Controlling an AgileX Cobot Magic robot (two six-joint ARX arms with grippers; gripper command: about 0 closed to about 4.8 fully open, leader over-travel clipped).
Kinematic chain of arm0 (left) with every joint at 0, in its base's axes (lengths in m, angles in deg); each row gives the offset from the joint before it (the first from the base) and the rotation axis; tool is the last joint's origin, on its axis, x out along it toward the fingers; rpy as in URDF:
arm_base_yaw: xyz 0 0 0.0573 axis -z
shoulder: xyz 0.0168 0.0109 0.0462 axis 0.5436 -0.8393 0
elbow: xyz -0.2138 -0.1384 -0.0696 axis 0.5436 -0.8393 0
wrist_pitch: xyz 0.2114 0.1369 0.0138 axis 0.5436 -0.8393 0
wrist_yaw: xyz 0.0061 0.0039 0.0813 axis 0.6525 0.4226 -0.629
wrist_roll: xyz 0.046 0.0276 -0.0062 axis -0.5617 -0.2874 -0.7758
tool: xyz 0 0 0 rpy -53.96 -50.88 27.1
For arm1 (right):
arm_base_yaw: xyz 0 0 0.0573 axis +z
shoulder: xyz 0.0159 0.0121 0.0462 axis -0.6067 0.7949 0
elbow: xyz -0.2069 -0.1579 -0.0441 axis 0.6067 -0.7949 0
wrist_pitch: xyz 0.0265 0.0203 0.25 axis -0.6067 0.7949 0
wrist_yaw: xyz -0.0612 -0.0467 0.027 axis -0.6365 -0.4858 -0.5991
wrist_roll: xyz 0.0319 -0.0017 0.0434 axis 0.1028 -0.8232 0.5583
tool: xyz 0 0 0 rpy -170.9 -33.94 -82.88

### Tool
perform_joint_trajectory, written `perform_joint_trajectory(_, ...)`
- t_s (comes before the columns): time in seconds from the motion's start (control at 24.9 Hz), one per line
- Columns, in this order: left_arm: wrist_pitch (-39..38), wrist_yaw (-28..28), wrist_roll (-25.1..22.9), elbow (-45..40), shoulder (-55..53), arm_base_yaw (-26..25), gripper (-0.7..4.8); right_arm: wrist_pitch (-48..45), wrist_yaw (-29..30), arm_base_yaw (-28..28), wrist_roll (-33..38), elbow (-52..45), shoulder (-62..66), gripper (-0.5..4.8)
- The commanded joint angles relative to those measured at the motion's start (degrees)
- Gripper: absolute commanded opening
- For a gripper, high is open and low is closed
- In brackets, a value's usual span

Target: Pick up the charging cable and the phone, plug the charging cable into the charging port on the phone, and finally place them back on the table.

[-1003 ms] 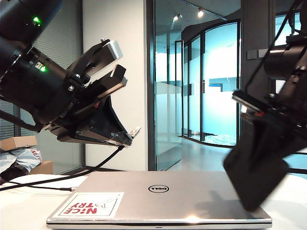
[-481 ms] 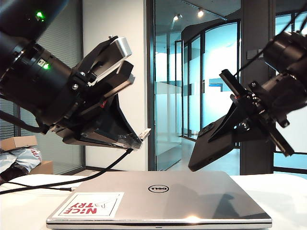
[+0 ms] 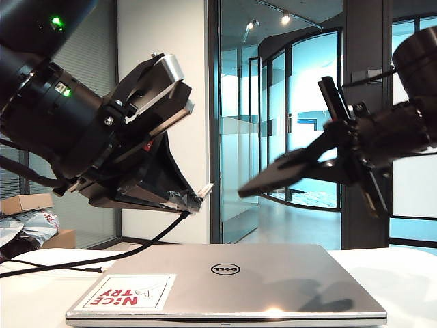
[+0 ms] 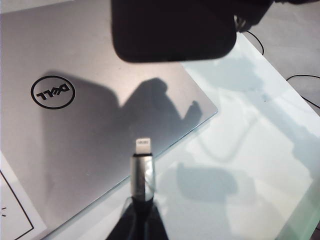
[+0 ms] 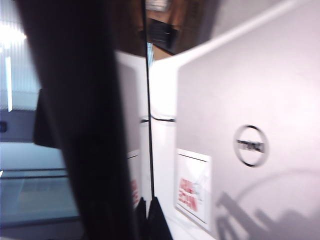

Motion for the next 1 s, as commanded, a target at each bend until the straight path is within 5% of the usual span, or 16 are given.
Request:
perform_joint_trajectory(0.04, 0.74, 0.2, 0.33, -0.02, 0.2, 0.13, -0.07, -7.32, 0.76, 2.14, 0.79, 0.26, 0.5, -0.05)
perform_joint_trajectory(0.44, 6.14, 0.31, 4.2, -0.02, -4.9, 0.17, -0.07, -15.78, 0.55, 5.42, 0.81, 0.24, 4.85, -0.05)
perform_joint_trajectory(1.0, 9.7, 0.42, 5.42, -0.02, -5.38, 0.17, -0.07, -16.11, 1.07, 7.52, 3.85, 0.24, 5.42, -0.05)
